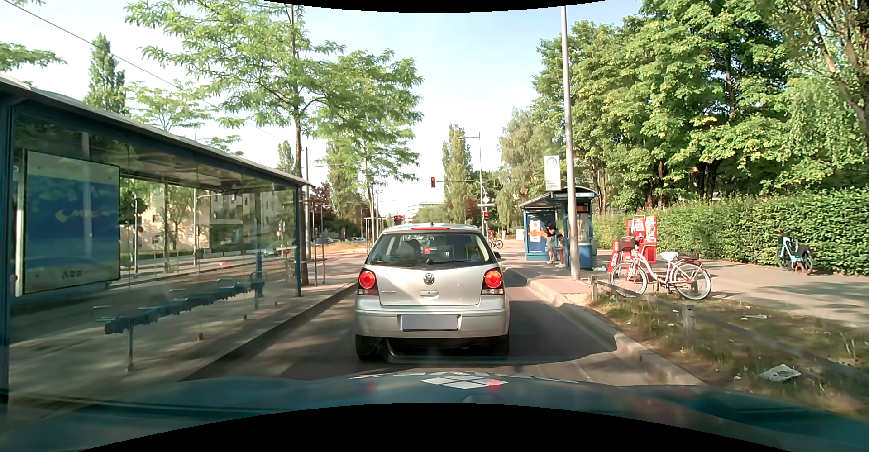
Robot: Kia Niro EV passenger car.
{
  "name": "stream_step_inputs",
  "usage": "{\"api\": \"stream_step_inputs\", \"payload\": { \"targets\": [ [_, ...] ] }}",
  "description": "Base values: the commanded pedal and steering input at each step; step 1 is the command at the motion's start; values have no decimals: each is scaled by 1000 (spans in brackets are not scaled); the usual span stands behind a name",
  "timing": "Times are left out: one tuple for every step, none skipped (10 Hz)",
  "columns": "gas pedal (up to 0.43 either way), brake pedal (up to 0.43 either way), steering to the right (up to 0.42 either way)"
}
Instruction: Follow the waypoints while adhering to traffic rules and regulations
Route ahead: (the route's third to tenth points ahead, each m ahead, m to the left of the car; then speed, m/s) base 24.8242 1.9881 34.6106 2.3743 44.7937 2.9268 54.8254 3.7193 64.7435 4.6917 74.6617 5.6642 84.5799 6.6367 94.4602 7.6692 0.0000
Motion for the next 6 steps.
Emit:
{"api": "stream_step_inputs", "payload": {
  "targets": [
    [0, 232, -4],
    [0, 232, -4],
    [0, 232, -4],
    [0, 232, -4],
    [0, 232, -5],
    [0, 232, -4]
  ]
}}
